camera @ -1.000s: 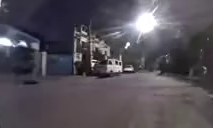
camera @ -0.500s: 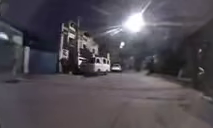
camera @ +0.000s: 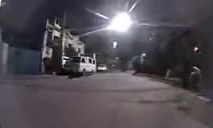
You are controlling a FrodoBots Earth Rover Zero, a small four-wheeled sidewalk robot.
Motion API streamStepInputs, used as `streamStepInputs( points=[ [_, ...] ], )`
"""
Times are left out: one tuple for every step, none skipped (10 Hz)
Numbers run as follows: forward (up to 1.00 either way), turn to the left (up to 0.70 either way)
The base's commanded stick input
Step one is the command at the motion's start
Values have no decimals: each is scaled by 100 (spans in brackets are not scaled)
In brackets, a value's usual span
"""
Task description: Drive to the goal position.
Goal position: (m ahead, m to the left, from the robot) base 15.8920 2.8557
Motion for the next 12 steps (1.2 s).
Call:
streamStepInputs(
  points=[
    [100, -40],
    [100, -40],
    [100, -40],
    [100, -40],
    [100, -40],
    [100, -40],
    [100, -40],
    [100, 0],
    [100, 0],
    [100, 0],
    [100, 0],
    [100, 0]
  ],
)
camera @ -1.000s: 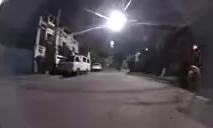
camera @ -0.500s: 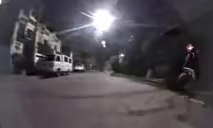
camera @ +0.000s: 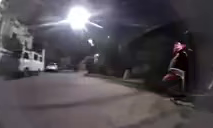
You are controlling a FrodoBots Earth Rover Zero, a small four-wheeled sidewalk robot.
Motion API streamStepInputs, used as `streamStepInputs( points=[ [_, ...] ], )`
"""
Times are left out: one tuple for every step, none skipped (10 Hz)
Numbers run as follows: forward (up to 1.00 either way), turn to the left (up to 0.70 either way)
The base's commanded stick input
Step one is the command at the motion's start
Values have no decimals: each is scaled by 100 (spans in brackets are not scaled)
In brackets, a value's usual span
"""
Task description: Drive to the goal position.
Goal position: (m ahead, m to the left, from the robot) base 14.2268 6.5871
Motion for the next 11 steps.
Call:
streamStepInputs(
  points=[
    [100, 0],
    [100, 0],
    [100, 0],
    [100, 31],
    [100, 40],
    [100, 40],
    [100, 32],
    [100, 16],
    [100, 0],
    [100, 0],
    [100, 0]
  ],
)
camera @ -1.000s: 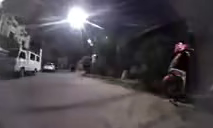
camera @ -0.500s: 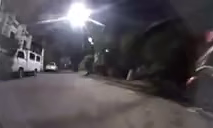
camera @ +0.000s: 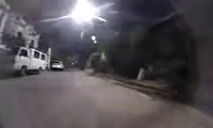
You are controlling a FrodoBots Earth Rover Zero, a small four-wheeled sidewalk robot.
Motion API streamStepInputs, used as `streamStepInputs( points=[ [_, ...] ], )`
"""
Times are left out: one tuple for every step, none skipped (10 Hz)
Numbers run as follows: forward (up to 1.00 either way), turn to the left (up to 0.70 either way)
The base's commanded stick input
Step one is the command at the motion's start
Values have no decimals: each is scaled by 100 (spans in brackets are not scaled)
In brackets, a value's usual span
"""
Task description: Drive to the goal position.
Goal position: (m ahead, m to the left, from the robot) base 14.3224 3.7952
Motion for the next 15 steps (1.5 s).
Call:
streamStepInputs(
  points=[
    [100, 0],
    [100, 0],
    [100, 0],
    [100, 0],
    [100, 0],
    [100, 0],
    [100, 0],
    [100, 0],
    [100, 0],
    [100, 0],
    [100, 0],
    [100, 0],
    [100, 0],
    [100, 0],
    [100, 3]
  ],
)
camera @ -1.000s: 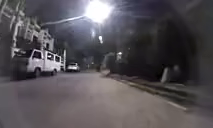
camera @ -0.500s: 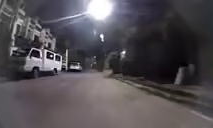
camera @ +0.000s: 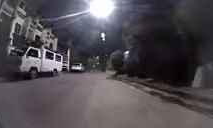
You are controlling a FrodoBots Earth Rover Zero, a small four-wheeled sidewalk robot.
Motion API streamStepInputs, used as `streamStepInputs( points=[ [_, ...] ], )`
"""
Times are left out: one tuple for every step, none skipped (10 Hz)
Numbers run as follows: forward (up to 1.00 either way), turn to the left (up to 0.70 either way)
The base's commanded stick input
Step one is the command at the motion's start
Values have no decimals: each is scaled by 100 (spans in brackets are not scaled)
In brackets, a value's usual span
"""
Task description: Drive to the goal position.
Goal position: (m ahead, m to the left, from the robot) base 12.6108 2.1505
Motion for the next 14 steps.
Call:
streamStepInputs(
  points=[
    [100, 39],
    [100, 40],
    [100, 9],
    [100, 0],
    [100, 0],
    [100, 0],
    [100, 0],
    [100, 0],
    [100, 0],
    [100, 0],
    [100, 0],
    [100, 0],
    [100, 0],
    [100, 0]
  ],
)
